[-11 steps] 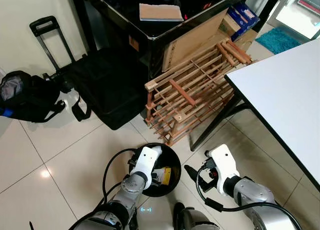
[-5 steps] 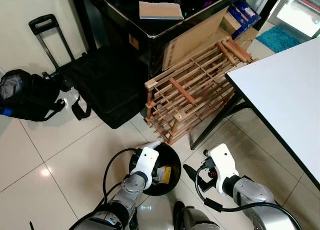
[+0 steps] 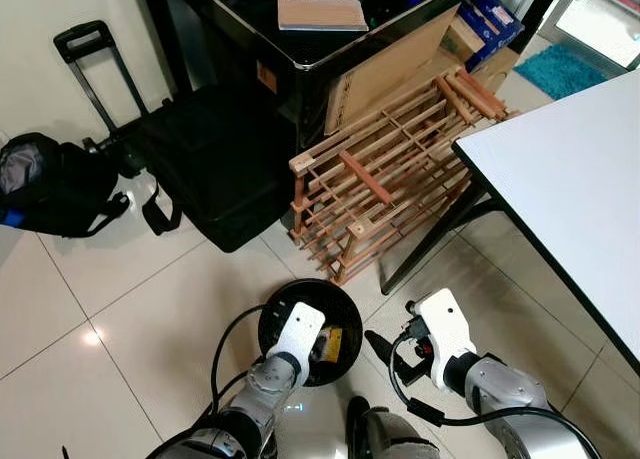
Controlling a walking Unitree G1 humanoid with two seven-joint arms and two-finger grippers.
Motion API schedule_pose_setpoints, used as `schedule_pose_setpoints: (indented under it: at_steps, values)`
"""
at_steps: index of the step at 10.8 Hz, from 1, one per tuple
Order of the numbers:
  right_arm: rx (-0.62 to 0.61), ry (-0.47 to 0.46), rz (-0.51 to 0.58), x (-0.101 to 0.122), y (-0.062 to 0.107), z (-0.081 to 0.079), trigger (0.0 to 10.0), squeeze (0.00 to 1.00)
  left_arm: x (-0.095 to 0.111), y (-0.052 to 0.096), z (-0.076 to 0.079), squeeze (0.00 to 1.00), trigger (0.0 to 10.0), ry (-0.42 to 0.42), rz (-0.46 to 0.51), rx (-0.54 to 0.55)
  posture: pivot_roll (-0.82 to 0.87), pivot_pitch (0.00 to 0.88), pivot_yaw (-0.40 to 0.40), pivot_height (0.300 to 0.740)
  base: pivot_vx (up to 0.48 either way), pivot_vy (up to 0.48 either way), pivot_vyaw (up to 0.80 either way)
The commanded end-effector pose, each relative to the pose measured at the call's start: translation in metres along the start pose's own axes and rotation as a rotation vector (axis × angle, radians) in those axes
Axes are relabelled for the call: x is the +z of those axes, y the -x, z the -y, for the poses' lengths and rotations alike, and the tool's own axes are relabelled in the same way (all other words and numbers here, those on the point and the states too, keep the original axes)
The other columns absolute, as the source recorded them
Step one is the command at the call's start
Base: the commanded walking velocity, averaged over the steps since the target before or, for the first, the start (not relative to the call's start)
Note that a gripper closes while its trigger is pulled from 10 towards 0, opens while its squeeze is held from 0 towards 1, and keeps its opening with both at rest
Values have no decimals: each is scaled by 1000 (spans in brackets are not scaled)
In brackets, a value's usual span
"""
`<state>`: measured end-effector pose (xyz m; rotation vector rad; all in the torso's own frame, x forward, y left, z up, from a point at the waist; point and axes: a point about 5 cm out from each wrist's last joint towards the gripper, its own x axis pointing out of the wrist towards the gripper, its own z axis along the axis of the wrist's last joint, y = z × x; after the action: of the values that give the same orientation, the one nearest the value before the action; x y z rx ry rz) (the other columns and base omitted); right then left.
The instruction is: Picking trash to rubbish bin
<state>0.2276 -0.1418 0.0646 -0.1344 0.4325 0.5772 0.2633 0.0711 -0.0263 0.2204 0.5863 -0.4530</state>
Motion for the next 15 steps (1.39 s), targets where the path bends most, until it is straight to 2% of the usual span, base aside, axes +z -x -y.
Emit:
schedule_pose_setpoints:
  at_steps: [1, 3, 4, 7, 8, 10, 12, 15]
  values:
    - [2, -16, -16, -4, 2, -2, 10000, 0, -13, 2, 12, 0, 10000, -8, -52, -51, -169, 308, -39, 740, 0, 0, 0]
    - [-22, -13, -3, -2, -2, 2, 10000, 0, 0, 0, 7, 0, 10000, -21, 18, -28, -157, 293, -29, 740, 0, 0, 0]
    - [-43, -10, 9, 1, -7, 5, 10000, 0, 8, 0, -3, 0, 10000, 0, 74, 28, -147, 279, -20, 740, 0, 0, 0]
    - [-206, -21, 128, 27, -20, 29, 10000, 0, 36, 9, -47, 0, 10000, 49, 267, 247, -119, 220, 7, 740, 0, 0, 0]
    - [-269, -31, 198, 42, -27, 39, 10000, 0, 56, 17, -68, 0, 10000, 47, 374, 332, -101, 192, 18, 740, 0, 0, 0]
    - [-355, -24, 313, 69, -33, 52, 10000, 0, 92, 25, -91, 0, 10000, 38, 505, 400, -88, 141, 33, 740, 0, 0, 0]
    - [-468, -21, 435, 93, -31, 67, 10000, 0, 124, 34, -98, 0, 10000, 29, 618, 433, -92, 95, 43, 740, 0, 0, 0]
    - [-471, -35, 471, 96, -35, 69, 10000, 0, 137, 38, -92, 0, 10000, 2, 669, 430, -84, 54, 46, 740, 0, 0, 0]
